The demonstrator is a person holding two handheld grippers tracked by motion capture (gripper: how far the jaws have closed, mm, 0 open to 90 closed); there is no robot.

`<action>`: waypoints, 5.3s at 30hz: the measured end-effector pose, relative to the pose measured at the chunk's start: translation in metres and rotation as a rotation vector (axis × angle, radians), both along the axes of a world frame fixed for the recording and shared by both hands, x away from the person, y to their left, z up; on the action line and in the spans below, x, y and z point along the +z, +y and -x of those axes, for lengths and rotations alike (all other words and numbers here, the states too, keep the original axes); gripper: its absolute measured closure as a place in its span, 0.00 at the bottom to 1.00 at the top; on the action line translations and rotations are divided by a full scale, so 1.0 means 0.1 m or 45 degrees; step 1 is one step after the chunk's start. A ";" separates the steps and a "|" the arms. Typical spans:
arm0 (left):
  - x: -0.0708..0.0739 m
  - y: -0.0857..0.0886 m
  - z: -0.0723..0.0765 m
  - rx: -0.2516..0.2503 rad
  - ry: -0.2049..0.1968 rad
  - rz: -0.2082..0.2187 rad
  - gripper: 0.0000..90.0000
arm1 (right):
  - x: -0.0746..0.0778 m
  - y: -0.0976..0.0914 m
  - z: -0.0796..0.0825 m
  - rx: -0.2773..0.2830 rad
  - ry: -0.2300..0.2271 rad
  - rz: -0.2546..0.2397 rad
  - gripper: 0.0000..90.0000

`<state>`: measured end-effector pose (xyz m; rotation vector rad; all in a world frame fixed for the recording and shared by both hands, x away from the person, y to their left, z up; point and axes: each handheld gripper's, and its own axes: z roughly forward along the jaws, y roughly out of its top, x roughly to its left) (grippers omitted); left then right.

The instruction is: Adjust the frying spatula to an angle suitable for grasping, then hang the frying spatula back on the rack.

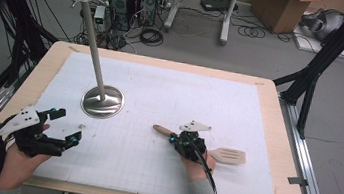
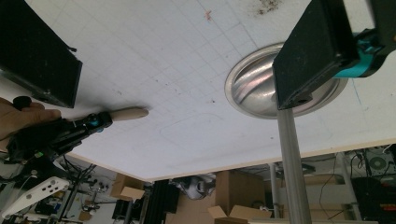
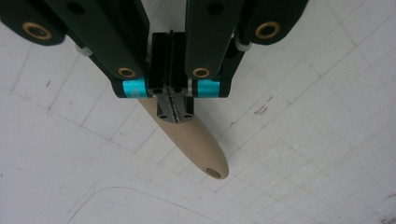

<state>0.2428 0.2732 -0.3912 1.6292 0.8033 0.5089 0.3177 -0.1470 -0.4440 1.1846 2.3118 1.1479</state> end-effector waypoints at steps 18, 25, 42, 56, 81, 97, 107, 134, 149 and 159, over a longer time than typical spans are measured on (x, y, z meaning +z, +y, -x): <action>-0.01 -0.01 -0.01 0.013 0.012 -0.011 0.02 | 0.03 0.04 -0.22 -0.054 0.019 0.046 1.00; -0.01 -0.01 -0.01 0.005 0.012 -0.008 0.02 | 0.02 0.03 -0.27 -0.082 0.020 0.037 1.00; -0.02 -0.03 -0.01 -0.006 0.009 -0.007 0.02 | -0.02 0.04 -0.39 -0.125 0.025 0.093 1.00; -0.03 -0.03 -0.01 -0.008 0.016 -0.008 0.02 | -0.01 -0.02 -0.50 -0.192 0.058 0.072 1.00; -0.04 -0.04 -0.01 -0.005 -0.006 -0.021 0.04 | 0.38 -0.34 -0.43 -0.131 -0.016 -0.039 1.00; -0.07 -0.05 -0.02 -0.005 0.014 -0.028 0.04 | 0.62 -0.63 -0.15 -0.043 -0.107 -0.115 0.73; -0.08 -0.05 -0.04 -0.003 0.018 -0.026 0.04 | 0.60 -0.76 -0.10 -0.007 -0.070 -0.172 0.44; -0.15 -0.04 -0.02 0.001 0.046 -0.041 0.04 | 0.45 -1.12 0.01 0.056 -0.037 -0.155 0.16; -0.17 -0.06 -0.04 0.000 0.056 -0.052 0.04 | 0.41 -1.08 -0.09 0.076 -0.023 -0.153 0.16; -0.16 -0.04 -0.04 0.004 0.055 -0.043 0.04 | 0.40 -1.04 -0.25 0.073 0.008 -0.142 0.16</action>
